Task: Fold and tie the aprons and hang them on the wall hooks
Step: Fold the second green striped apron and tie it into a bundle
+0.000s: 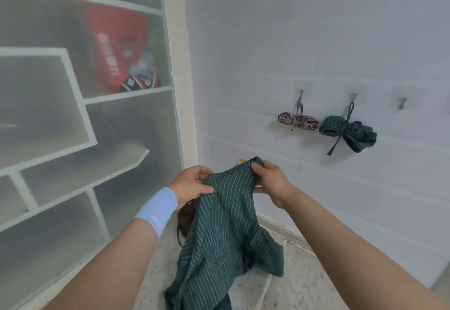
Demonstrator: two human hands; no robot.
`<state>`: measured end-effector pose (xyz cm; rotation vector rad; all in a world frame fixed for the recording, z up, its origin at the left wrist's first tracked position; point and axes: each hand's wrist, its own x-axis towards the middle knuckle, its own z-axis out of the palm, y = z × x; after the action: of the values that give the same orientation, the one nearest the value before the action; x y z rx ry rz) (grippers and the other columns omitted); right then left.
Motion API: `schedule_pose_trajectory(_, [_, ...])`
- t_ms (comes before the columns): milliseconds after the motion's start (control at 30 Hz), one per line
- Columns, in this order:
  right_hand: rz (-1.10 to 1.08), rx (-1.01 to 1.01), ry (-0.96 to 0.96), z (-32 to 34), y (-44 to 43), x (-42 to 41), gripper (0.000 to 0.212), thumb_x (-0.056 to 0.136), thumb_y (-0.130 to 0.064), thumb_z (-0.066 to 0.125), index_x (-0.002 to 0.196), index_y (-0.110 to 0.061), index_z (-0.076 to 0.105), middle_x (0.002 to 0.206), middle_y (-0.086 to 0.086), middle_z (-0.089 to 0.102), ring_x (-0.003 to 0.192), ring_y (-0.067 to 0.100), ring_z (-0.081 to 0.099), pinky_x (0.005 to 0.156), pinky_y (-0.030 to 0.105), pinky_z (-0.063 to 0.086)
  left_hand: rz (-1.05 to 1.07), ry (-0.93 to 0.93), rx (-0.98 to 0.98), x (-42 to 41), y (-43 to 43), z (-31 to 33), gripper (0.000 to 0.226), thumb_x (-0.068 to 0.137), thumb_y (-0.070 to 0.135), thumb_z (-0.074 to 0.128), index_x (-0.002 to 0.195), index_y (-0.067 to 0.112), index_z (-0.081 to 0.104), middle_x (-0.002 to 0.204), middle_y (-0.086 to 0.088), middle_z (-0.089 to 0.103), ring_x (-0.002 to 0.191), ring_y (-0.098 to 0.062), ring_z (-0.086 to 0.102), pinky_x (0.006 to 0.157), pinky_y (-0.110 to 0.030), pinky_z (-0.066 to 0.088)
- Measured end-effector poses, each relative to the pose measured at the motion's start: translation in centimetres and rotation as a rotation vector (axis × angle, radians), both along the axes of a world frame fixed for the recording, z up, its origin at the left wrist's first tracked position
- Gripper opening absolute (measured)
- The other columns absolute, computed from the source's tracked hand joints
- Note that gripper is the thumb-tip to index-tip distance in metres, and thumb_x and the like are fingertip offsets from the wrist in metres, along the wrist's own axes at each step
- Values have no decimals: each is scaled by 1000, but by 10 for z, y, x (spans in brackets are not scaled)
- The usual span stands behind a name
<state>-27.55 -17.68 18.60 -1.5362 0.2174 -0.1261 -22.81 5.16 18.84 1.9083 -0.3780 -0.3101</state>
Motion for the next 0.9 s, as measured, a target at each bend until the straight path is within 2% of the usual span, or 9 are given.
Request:
schedule_pose_trajectory(133, [-164, -208, -132, 22, 8, -8, 19, 105, -28, 46, 101, -12, 55, 97, 5, 65, 87, 19, 62, 68, 32, 49, 290, -249, -24, -6, -5, 29, 32, 76, -1, 78, 99, 18, 67, 87, 1, 61, 82, -16, 60, 71, -16, 48])
schedule_pose_trajectory(233, [-228, -384, -228, 42, 0, -18, 17, 104, -28, 48, 98, -13, 54, 88, 0, 60, 82, 18, 58, 68, 32, 41, 10, -47, -4, -12, -1, 55, 44, 82, 1, 74, 118, 20, 61, 105, -3, 64, 97, -16, 65, 88, -27, 54])
schedule_pose_trajectory(333, [-154, -536, -178, 60, -10, -30, 22, 101, -29, 54, 88, -12, 57, 82, 6, 65, 76, 24, 60, 65, 33, 44, -287, 156, 121, -31, 5, 78, 35, 89, 1, 66, 115, 24, 59, 118, 0, 67, 105, -12, 66, 92, -27, 53])
schedule_pose_trajectory(467, [46, -510, -61, 83, -24, -51, 28, 96, -31, 65, 84, -5, 63, 80, 17, 66, 71, 24, 60, 66, 33, 46, -504, 278, 304, -38, 19, 88, 32, 92, 9, 65, 123, 4, 62, 123, -10, 68, 116, -24, 64, 106, -39, 46])
schedule_pose_trajectory(567, [58, -615, -58, 100, -37, -68, 33, 96, -28, 66, 73, -8, 54, 69, 12, 55, 66, 22, 51, 62, 31, 39, -508, 226, 553, -41, 28, 103, 18, 88, 21, 71, 104, 12, 72, 107, -7, 72, 93, -18, 66, 86, -29, 51])
schedule_pose_trajectory(633, [95, -765, -5, 110, -46, -79, 34, 97, -28, 65, 73, -7, 51, 66, 11, 52, 63, 24, 51, 58, 32, 41, -491, 109, 756, -41, 36, 120, 24, 81, 33, 74, 96, 14, 72, 92, -6, 62, 72, -12, 52, 66, -22, 41])
schedule_pose_trajectory(700, [359, -588, 144, 119, -58, -91, 23, 98, -24, 63, 85, -5, 61, 78, 12, 66, 71, 25, 64, 63, 35, 57, -512, 78, 777, -44, 45, 137, 27, 79, 34, 73, 95, 13, 70, 88, -7, 58, 68, -10, 48, 61, -21, 37])
schedule_pose_trajectory(800, [718, -149, 200, 133, -70, -103, 21, 99, -21, 58, 101, -1, 62, 89, 11, 68, 75, 18, 69, 68, 29, 59, -542, 156, 473, -48, 62, 159, 38, 74, 34, 74, 102, 9, 71, 92, -6, 64, 73, -11, 52, 60, -23, 34])
schedule_pose_trajectory(900, [535, -250, 177, 136, -70, -103, 20, 98, -22, 60, 83, -9, 63, 76, 5, 66, 64, 15, 65, 60, 28, 53, -480, 132, 523, -45, 62, 173, 34, 84, 34, 71, 105, 8, 69, 81, -4, 61, 64, -12, 48, 58, -25, 30])
